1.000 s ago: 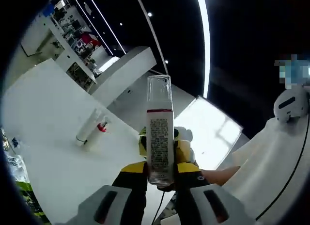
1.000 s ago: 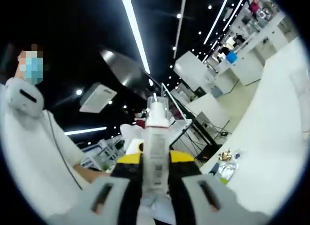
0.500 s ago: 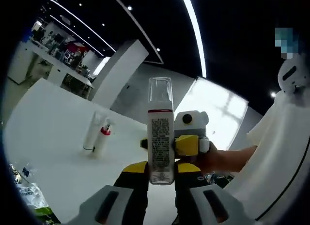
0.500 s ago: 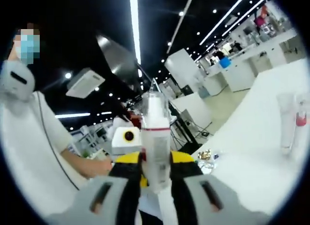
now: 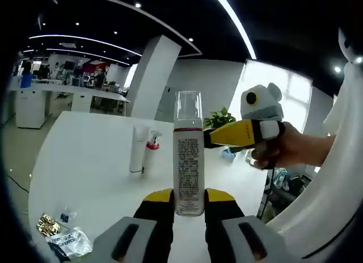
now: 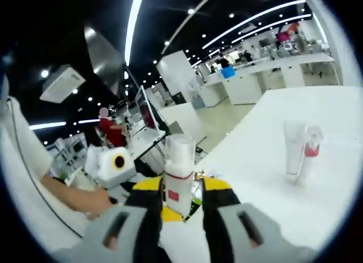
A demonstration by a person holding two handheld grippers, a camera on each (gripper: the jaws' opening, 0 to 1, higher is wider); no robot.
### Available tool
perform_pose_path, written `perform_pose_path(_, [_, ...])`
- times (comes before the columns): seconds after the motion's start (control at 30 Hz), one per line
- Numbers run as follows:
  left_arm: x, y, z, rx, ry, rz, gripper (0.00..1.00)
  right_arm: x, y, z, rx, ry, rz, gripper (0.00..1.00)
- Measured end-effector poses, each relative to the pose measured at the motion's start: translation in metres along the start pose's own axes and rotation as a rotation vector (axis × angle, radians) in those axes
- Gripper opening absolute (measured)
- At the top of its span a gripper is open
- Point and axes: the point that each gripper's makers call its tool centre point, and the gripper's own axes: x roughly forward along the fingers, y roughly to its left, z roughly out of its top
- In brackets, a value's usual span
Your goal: Arrange the skincare products in the storage area until every visible bottle or jar stands upright without overlapping.
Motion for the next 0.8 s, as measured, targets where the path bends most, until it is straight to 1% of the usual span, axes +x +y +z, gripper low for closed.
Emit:
perform_pose_path(0.1, [0.003,0.004,-0.003,0.040,0.030,0.029,0.18,-0.002,-0.009,0.000,0.045,-0.006,-0.032,0.20])
perform_pose_path(0.13, [0.004,0.005,-0.004,0.057,0.039,0.033,0.18,-0.002,-0.010,0.000,0.055,-0.010,-0.036,0.20])
perform_pose_path(0.2, [0.005,0.005,-0.008,0.108,0.078,0.039,0.18,-0.002,-0.012,0.000,0.070,-0.014,-0.046,0.20])
perform_pose_path(0.3, [0.007,0.007,-0.011,0.135,0.095,0.051,0.18,-0.001,-0.011,0.003,0.089,-0.022,-0.044,0.21])
perform_pose_path(0.37, [0.006,0.009,-0.012,0.152,0.102,0.065,0.18,0.001,-0.012,0.003,0.095,-0.020,-0.055,0.21])
perform_pose_path(0.43, [0.006,0.010,-0.013,0.170,0.113,0.065,0.18,0.002,-0.017,0.001,0.085,-0.005,-0.085,0.18])
perform_pose_path(0.47, [0.006,0.011,-0.014,0.189,0.120,0.068,0.18,0.002,-0.020,0.002,0.097,-0.013,-0.094,0.18])
perform_pose_path(0.5, [0.006,0.012,-0.015,0.223,0.129,0.077,0.18,0.003,-0.021,0.003,0.120,-0.022,-0.096,0.18])
perform_pose_path(0.57, [0.006,0.014,-0.016,0.241,0.139,0.087,0.18,0.003,-0.022,0.004,0.130,-0.022,-0.097,0.18])
perform_pose_path(0.8, [0.006,0.021,-0.016,0.268,0.139,0.108,0.19,0.007,-0.024,0.002,0.129,0.008,-0.095,0.17])
